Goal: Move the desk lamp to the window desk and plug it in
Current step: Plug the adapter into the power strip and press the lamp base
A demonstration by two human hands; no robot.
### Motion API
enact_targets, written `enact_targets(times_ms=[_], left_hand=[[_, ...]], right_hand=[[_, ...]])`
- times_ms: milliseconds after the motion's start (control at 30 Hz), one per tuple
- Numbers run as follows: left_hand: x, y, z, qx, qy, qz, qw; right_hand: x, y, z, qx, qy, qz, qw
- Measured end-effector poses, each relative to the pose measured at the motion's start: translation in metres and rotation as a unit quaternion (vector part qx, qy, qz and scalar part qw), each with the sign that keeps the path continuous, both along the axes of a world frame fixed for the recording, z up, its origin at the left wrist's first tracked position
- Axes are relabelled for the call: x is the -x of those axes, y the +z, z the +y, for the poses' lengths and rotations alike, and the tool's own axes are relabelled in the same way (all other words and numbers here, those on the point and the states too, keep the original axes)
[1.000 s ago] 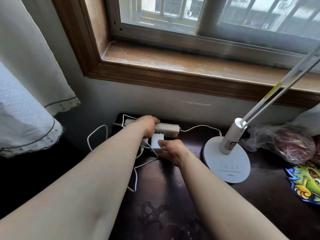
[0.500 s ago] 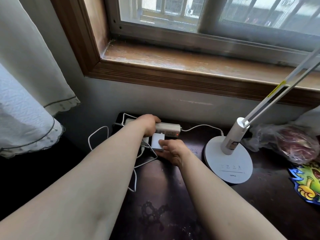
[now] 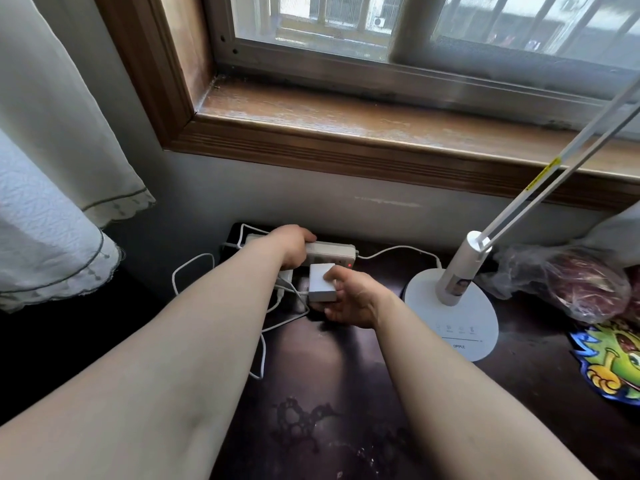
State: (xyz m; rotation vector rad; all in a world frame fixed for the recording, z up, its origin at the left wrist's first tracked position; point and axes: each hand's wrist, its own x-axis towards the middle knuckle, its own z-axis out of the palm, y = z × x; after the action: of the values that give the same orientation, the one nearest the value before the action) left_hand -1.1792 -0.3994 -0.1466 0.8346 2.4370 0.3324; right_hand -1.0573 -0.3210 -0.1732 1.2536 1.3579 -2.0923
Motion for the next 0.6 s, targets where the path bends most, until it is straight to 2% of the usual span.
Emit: enact_targets(times_ms=[100, 200, 400, 600], left_hand=[[0.001, -0.001, 0.000, 0.002, 0.001, -0.003, 1.000], [0.001, -0.002, 0.000, 0.006, -0.008, 0.001, 1.000], [0.000, -0.005, 0.001, 0.030, -0.030, 0.023, 0.999], [-0.003, -0.014, -0.004, 0.089, -0.090, 0.097, 0.987]], right_hand=[[-0.009, 0.001, 0.001, 0.009, 0.004, 0.024, 1.000], [-0.014, 0.000, 0.000, 0.002, -0.034, 0.044, 0.998], [-0.019, 0.002, 0.015, -0.097, -0.109, 0.009, 0.989], [-0.025, 0.007, 0.027, -0.125, -0.144, 0.009, 0.982]])
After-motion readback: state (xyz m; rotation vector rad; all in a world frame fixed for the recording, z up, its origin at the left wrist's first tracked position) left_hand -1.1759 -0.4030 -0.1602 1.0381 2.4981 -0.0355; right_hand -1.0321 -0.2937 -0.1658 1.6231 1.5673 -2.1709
